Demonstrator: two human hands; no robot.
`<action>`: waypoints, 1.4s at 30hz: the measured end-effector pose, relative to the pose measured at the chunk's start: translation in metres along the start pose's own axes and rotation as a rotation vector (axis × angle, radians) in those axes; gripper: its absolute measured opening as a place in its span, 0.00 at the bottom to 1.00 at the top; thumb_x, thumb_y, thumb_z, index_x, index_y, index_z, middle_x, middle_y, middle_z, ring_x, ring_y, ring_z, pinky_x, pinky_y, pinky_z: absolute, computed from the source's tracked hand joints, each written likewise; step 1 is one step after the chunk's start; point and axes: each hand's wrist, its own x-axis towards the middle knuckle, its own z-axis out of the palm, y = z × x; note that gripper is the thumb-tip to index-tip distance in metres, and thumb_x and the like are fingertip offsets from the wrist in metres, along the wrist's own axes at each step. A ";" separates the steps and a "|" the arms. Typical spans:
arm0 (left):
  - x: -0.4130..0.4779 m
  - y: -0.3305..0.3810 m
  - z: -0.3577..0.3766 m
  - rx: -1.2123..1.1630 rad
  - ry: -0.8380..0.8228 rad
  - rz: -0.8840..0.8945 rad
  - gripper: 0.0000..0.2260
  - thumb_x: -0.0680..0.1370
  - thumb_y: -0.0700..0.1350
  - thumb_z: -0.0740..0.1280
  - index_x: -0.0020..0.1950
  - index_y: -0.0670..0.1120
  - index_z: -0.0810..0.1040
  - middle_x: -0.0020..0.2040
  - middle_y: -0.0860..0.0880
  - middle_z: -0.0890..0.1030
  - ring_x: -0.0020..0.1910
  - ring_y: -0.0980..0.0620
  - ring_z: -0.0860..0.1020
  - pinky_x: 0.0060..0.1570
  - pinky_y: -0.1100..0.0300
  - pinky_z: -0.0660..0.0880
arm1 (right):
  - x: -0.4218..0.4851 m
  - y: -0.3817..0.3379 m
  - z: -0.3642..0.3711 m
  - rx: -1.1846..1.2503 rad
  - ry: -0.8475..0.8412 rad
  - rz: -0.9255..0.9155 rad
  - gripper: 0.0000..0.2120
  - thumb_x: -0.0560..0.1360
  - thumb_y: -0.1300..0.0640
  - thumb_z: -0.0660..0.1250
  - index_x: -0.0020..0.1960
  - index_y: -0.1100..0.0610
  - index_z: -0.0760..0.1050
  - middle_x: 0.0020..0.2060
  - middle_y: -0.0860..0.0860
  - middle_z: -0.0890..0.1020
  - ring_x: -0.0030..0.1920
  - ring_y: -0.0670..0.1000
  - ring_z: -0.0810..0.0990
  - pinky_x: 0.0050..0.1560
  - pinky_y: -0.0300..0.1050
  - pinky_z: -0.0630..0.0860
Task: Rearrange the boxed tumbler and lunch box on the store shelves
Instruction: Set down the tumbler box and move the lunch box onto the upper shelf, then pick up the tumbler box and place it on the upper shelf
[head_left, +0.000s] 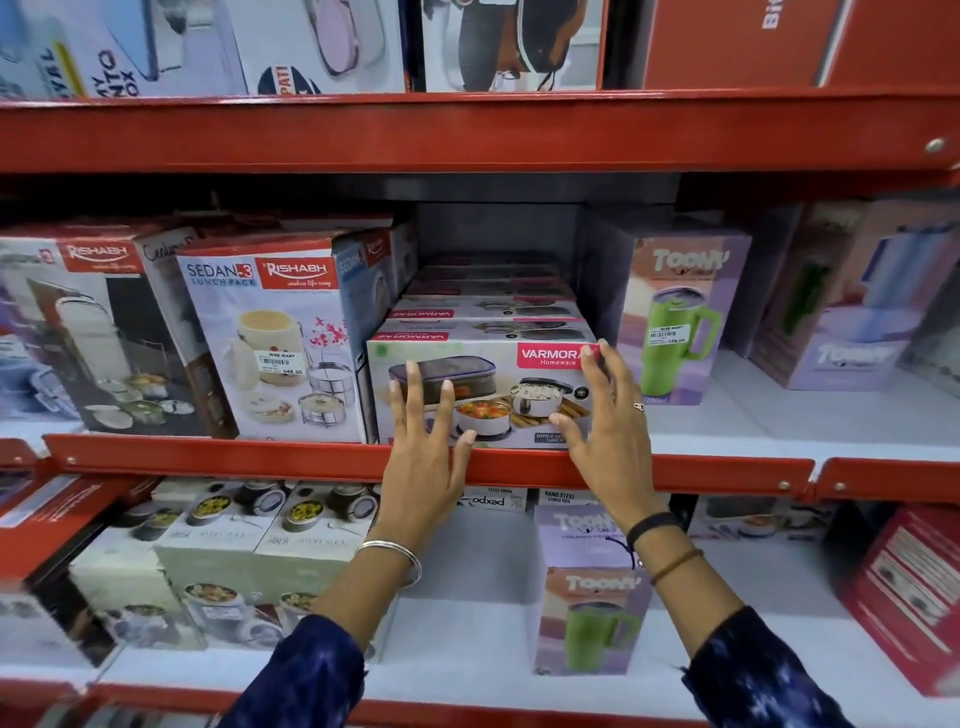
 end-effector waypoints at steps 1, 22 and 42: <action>-0.001 0.000 0.000 0.025 -0.004 0.001 0.27 0.79 0.57 0.49 0.75 0.47 0.52 0.76 0.44 0.37 0.75 0.39 0.39 0.71 0.38 0.57 | 0.000 0.000 0.000 -0.011 -0.002 -0.005 0.38 0.71 0.55 0.72 0.74 0.54 0.55 0.73 0.52 0.57 0.71 0.56 0.64 0.63 0.58 0.74; -0.142 0.059 0.082 -0.588 -0.229 -0.311 0.19 0.78 0.44 0.60 0.68 0.45 0.63 0.70 0.43 0.65 0.69 0.45 0.65 0.67 0.44 0.66 | -0.187 0.080 -0.034 0.466 -0.127 0.616 0.21 0.76 0.58 0.66 0.67 0.57 0.66 0.63 0.56 0.71 0.61 0.54 0.72 0.64 0.56 0.71; -0.185 0.082 0.105 -0.728 -0.184 -0.617 0.15 0.78 0.35 0.63 0.64 0.40 0.72 0.61 0.42 0.77 0.55 0.50 0.76 0.53 0.70 0.73 | -0.233 0.098 -0.024 0.596 -0.277 0.755 0.16 0.73 0.69 0.67 0.60 0.64 0.76 0.60 0.58 0.78 0.57 0.55 0.79 0.62 0.53 0.75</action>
